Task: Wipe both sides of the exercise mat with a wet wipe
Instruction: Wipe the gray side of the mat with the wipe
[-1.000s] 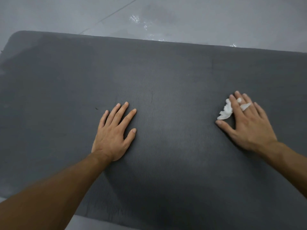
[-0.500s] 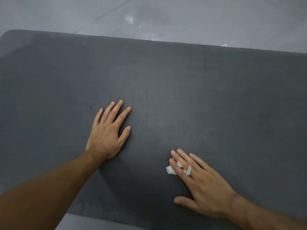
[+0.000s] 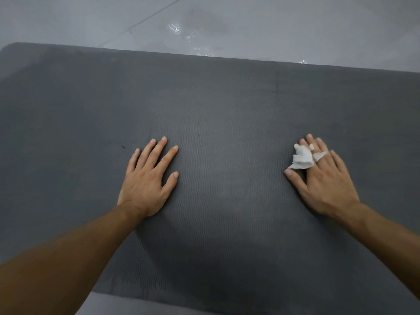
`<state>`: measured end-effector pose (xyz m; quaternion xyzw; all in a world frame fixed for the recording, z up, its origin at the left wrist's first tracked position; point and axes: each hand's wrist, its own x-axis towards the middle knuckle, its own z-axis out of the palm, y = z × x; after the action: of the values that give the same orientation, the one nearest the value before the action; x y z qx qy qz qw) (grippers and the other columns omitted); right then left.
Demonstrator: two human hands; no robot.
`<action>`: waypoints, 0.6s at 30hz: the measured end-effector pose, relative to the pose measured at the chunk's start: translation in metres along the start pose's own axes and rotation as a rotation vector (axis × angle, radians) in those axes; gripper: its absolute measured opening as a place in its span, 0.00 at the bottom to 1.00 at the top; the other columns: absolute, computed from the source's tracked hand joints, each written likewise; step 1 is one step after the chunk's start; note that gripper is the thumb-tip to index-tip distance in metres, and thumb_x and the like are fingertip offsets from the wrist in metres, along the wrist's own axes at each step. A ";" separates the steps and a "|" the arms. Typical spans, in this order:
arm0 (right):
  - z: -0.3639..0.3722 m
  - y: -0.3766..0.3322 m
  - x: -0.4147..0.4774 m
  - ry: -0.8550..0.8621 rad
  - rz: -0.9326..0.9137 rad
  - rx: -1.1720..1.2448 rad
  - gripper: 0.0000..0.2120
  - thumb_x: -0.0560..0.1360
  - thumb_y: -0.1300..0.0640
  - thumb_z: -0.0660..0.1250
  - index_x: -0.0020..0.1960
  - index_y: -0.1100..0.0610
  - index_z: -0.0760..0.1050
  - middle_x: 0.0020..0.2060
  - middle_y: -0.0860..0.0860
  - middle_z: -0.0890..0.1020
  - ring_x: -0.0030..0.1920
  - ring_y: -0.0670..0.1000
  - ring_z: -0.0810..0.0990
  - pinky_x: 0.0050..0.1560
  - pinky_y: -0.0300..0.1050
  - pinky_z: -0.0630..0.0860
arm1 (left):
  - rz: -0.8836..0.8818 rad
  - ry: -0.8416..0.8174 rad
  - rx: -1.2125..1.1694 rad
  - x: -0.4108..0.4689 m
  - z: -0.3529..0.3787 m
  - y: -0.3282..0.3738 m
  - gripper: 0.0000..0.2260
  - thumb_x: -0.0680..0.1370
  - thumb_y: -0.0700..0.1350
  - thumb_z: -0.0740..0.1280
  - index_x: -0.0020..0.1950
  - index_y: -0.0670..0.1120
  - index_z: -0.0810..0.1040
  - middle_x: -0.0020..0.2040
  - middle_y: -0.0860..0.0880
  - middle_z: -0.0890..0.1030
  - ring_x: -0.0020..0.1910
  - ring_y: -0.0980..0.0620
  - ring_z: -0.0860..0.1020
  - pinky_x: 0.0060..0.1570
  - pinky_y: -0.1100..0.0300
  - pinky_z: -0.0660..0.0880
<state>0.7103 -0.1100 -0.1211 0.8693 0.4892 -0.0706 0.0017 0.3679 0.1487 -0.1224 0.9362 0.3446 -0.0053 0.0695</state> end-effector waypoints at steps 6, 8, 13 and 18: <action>-0.002 -0.016 -0.025 -0.086 -0.283 -0.015 0.45 0.81 0.26 0.47 0.85 0.55 0.44 0.85 0.52 0.45 0.84 0.52 0.43 0.82 0.55 0.50 | 0.003 -0.002 0.006 0.001 0.000 -0.001 0.29 0.84 0.62 0.49 0.85 0.57 0.53 0.85 0.53 0.49 0.84 0.52 0.45 0.81 0.43 0.49; -0.002 -0.033 -0.046 -0.112 -0.424 0.000 0.46 0.80 0.26 0.52 0.85 0.55 0.46 0.85 0.53 0.48 0.84 0.54 0.45 0.80 0.56 0.52 | 0.003 0.000 0.004 0.000 0.000 0.000 0.29 0.84 0.62 0.49 0.85 0.57 0.53 0.85 0.53 0.50 0.84 0.52 0.45 0.81 0.43 0.49; 0.010 -0.083 -0.095 -0.063 -0.631 -0.034 0.44 0.81 0.27 0.54 0.84 0.57 0.55 0.84 0.54 0.54 0.84 0.56 0.52 0.79 0.57 0.54 | 0.000 -0.004 0.004 0.000 0.000 0.000 0.29 0.84 0.62 0.48 0.85 0.57 0.53 0.85 0.53 0.49 0.84 0.53 0.45 0.81 0.43 0.49; 0.010 -0.072 -0.078 -0.040 -0.576 -0.028 0.37 0.84 0.32 0.52 0.84 0.54 0.56 0.84 0.51 0.54 0.84 0.52 0.51 0.80 0.56 0.55 | 0.000 0.000 -0.008 0.000 -0.001 0.001 0.29 0.84 0.62 0.48 0.85 0.57 0.53 0.85 0.53 0.50 0.84 0.53 0.45 0.81 0.44 0.48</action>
<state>0.6080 -0.1393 -0.1162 0.6929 0.7167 -0.0786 0.0032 0.3687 0.1484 -0.1216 0.9359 0.3445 -0.0037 0.0730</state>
